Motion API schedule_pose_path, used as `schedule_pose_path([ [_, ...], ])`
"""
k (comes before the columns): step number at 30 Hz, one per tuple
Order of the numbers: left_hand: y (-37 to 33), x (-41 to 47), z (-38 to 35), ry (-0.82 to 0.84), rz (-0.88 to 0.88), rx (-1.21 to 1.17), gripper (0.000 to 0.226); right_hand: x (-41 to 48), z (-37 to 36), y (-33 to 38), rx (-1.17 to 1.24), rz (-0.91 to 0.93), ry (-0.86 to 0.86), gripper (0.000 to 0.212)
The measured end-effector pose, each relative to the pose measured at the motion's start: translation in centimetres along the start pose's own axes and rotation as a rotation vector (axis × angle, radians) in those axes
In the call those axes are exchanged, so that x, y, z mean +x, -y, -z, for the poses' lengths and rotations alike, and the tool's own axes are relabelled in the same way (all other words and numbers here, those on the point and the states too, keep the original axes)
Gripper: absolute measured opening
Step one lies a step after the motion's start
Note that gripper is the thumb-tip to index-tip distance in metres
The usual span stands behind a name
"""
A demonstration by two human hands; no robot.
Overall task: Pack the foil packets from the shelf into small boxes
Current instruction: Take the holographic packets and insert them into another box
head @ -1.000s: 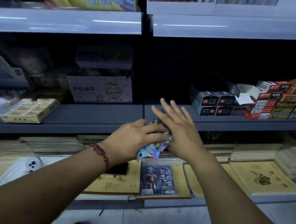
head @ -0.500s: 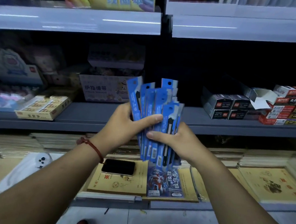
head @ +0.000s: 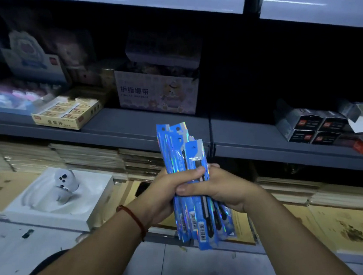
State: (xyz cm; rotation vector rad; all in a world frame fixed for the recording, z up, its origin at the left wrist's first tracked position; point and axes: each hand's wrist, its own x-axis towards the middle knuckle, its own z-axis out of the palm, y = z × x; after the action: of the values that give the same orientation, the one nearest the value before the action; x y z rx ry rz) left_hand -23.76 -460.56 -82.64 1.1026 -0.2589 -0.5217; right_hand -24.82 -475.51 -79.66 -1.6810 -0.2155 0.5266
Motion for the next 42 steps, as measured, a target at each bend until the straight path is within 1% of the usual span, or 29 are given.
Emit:
schedule_pose_path([
  [2,-0.4,0.3,0.2,-0.040,-0.010,0.008,0.041,0.4,-0.1,0.2,0.048,-0.036,0.002,0.028],
  [4,-1.3,0.8,0.4,-0.114,-0.047,-0.059,0.038,0.7,-0.2,0.6,0.072,-0.050,-0.023,0.030],
  [7,-2.4,1.7,1.2,-0.181,-0.067,-0.243,0.048,1.2,-0.1,0.8,0.098,-0.103,-0.093,0.046],
  [8,-2.6,2.0,1.6,-0.188,-0.084,-0.280,0.044,1.4,-0.2,0.8,0.125,-0.109,-0.108,0.047],
  [9,-2.8,2.3,2.1,-0.194,-0.107,-0.303,0.036,1.7,-0.5,0.9,0.159,-0.114,-0.123,0.047],
  [11,-3.1,2.8,2.9,-0.187,-0.159,-0.330,0.021,2.5,-1.2,1.0,0.275,-0.120,-0.186,0.047],
  [13,-3.6,2.8,3.1,-0.175,-0.200,-0.408,0.014,3.6,-2.1,1.1,0.434,-0.102,-0.260,0.049],
  [14,-3.9,2.7,3.0,-0.183,-0.240,-0.456,0.015,4.0,-2.4,1.2,0.512,-0.081,-0.293,0.048],
  [16,-4.4,2.5,3.3,-0.250,-0.330,-0.543,0.019,4.6,-3.0,1.3,0.681,-0.063,-0.335,0.044],
  [18,-4.7,2.5,3.7,-0.319,-0.399,-0.586,0.014,4.7,-3.5,1.7,0.813,-0.091,-0.343,0.048],
  [21,-4.3,2.6,3.8,-0.364,-0.440,-0.564,0.014,5.3,-4.1,1.8,0.964,-0.096,-0.386,0.057],
  [23,-4.0,2.6,3.1,-0.369,-0.457,-0.535,0.017,6.1,-4.6,1.6,1.023,-0.091,-0.427,0.060],
  [24,-3.8,2.5,2.6,-0.362,-0.461,-0.516,0.018,6.4,-4.8,1.6,1.019,-0.091,-0.465,0.060],
  [26,-3.4,2.3,1.9,-0.360,-0.433,-0.472,0.019,6.8,-5.2,1.5,0.977,-0.102,-0.542,0.052],
  [28,-3.2,2.1,1.3,-0.347,-0.404,-0.393,0.014,7.1,-5.4,1.3,0.905,-0.101,-0.600,0.044],
  [29,-3.2,2.1,1.0,-0.335,-0.408,-0.349,0.009,7.1,-5.6,1.3,0.892,-0.089,-0.610,0.043],
  [31,-3.6,2.2,0.8,-0.341,-0.431,-0.264,0.019,7.3,-5.5,1.5,0.919,-0.066,-0.594,0.040],
  [32,-4.2,2.5,1.0,-0.356,-0.455,-0.234,0.020,7.3,-5.3,1.8,0.905,-0.056,-0.584,0.037],
  [34,-5.7,3.4,1.6,-0.398,-0.520,-0.176,0.021,7.3,-5.0,2.5,0.782,-0.027,-0.586,0.029],
  [36,-7.6,4.3,2.3,-0.436,-0.599,-0.076,0.027,7.6,-4.6,3.0,0.518,0.064,-0.674,0.019],
  [38,-9.5,5.3,3.1,-0.443,-0.688,0.025,0.032,7.9,-3.8,3.2,0.196,0.244,-0.805,0.016],
  [39,-10.2,5.9,3.5,-0.438,-0.721,0.067,0.031,8.2,-3.4,3.2,0.101,0.339,-0.836,0.015],
  [41,-10.8,6.9,4.2,-0.444,-0.759,0.140,0.025,8.2,-2.7,3.6,0.071,0.498,-0.805,0.009],
  [42,-10.8,7.5,4.5,-0.449,-0.767,0.176,0.023,8.4,-2.3,3.8,0.079,0.553,-0.777,0.014],
])
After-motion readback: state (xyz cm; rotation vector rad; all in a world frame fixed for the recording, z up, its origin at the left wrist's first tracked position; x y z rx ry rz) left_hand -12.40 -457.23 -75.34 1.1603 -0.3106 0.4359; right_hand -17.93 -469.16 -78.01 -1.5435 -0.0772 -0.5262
